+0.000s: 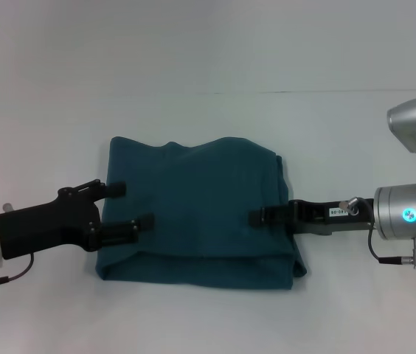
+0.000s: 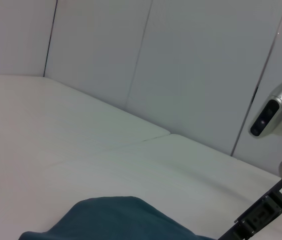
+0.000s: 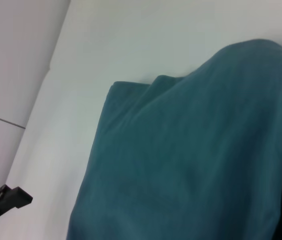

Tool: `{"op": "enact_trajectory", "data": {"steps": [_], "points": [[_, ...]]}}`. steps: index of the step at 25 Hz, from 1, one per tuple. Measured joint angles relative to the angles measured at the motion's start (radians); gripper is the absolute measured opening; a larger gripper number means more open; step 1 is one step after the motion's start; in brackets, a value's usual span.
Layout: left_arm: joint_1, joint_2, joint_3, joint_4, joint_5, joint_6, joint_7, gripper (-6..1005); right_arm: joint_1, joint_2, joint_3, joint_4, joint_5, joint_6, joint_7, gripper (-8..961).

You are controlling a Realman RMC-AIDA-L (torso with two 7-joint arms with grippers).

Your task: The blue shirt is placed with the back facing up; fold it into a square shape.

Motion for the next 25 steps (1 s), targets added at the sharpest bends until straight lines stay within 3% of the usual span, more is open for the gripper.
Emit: {"op": "enact_trajectory", "data": {"steps": [7,18,25], "points": [[-0.005,0.000,0.000,-0.003,0.000,-0.007,0.000,936,-0.008,0.005,0.004,-0.009,0.002,0.025,-0.042,675],[-0.008,0.000,0.000,-0.002,0.000,-0.005,-0.006,937,-0.010,0.014,0.005,-0.002,0.024,0.023,-0.105,176],[-0.006,0.004,-0.010,-0.002,0.000,0.001,-0.014,937,-0.021,0.017,0.006,-0.010,0.083,-0.059,-0.207,30]]}}
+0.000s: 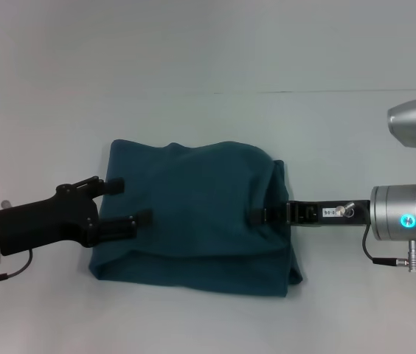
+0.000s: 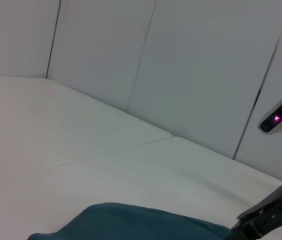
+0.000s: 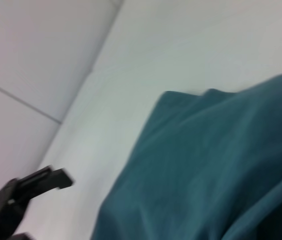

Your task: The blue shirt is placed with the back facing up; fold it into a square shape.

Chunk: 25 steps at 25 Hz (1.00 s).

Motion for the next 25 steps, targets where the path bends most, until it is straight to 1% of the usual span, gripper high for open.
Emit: {"op": "enact_trajectory", "data": {"steps": [5,13,25], "points": [[0.002,0.001,-0.003,0.000,-0.005,0.001,0.000,937,-0.015,-0.003,0.002,-0.036,0.013,-0.044,-0.011,31],[0.004,0.000,-0.006,0.000,-0.009,0.002,-0.013,937,-0.034,-0.016,0.003,-0.095,0.035,-0.090,-0.007,30],[-0.003,0.001,-0.017,0.001,-0.024,0.010,-0.039,937,-0.062,-0.027,0.004,-0.164,0.036,-0.188,0.000,32]]}}
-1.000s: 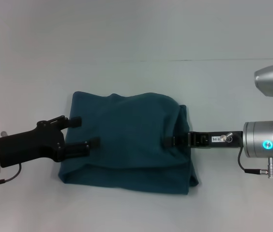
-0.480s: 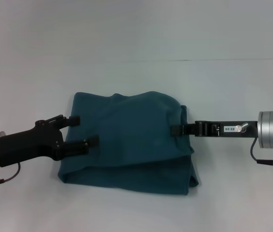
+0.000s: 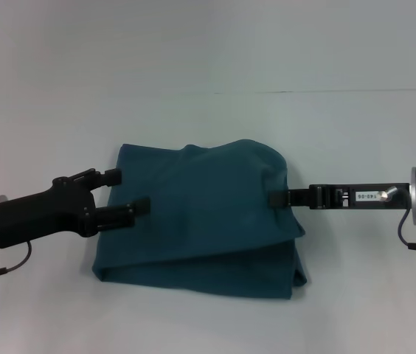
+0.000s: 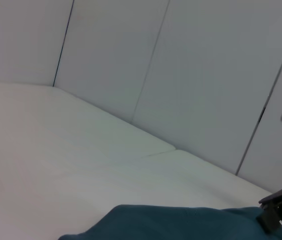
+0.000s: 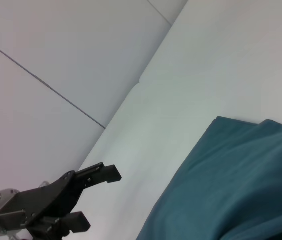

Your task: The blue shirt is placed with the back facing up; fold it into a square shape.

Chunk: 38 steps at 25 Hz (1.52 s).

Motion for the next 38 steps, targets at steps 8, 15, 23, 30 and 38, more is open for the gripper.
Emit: {"op": "enact_trajectory", "data": {"steps": [8,15,23,30,38], "points": [[-0.002,0.001,0.000,0.003,-0.005,0.001,-0.014,936,-0.017,-0.012,-0.005,0.002,-0.005,-0.013,0.004,38],[-0.006,0.001,0.001,0.003,-0.005,-0.005,-0.023,936,-0.055,-0.013,-0.008,0.009,-0.036,0.020,0.026,43],[-0.019,0.001,0.007,0.000,-0.005,-0.008,-0.026,936,-0.095,-0.013,-0.004,0.055,-0.089,0.106,0.021,49],[-0.024,0.001,0.006,-0.001,-0.005,-0.010,-0.026,936,-0.119,-0.037,0.067,0.046,-0.088,0.101,0.021,147],[-0.045,-0.001,0.000,-0.003,-0.011,-0.069,-0.033,936,-0.080,-0.076,0.184,0.034,-0.087,0.116,0.028,488]]}}
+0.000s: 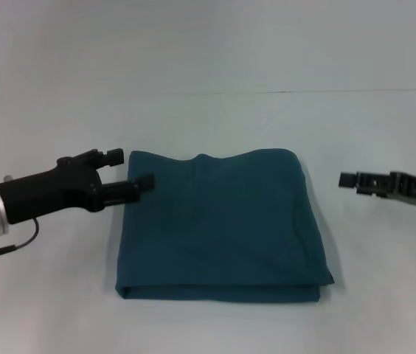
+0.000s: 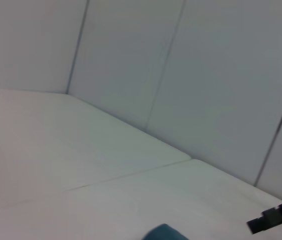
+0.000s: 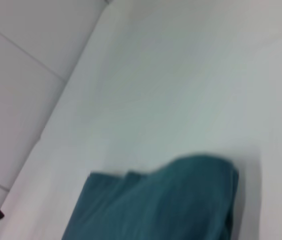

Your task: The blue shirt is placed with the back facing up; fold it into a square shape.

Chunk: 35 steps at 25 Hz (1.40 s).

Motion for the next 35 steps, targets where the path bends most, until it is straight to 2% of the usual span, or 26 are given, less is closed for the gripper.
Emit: {"op": "enact_trajectory", "data": {"steps": [3,6,14,26,31,35], "points": [[-0.012,-0.006,0.000,-0.001,-0.002,-0.062,-0.022,936,0.028,-0.002,0.008,-0.001,0.000,0.024,0.026,629],[-0.024,-0.007,0.002,-0.006,-0.003,-0.117,-0.043,937,0.052,0.006,0.004,0.006,0.000,0.056,0.050,781],[-0.040,-0.018,0.006,-0.008,-0.023,-0.263,-0.089,937,0.088,0.049,-0.016,0.010,-0.005,0.128,0.048,826],[-0.047,-0.018,0.004,-0.009,-0.025,-0.325,-0.126,937,0.091,0.055,-0.046,0.009,-0.001,0.091,0.031,744],[-0.041,-0.011,0.002,-0.011,-0.028,-0.326,-0.138,937,0.101,0.073,-0.063,0.017,0.003,0.084,-0.067,710],[-0.037,-0.010,0.002,-0.012,-0.027,-0.322,-0.138,937,0.121,0.092,-0.099,0.034,0.003,0.079,-0.147,594]]}}
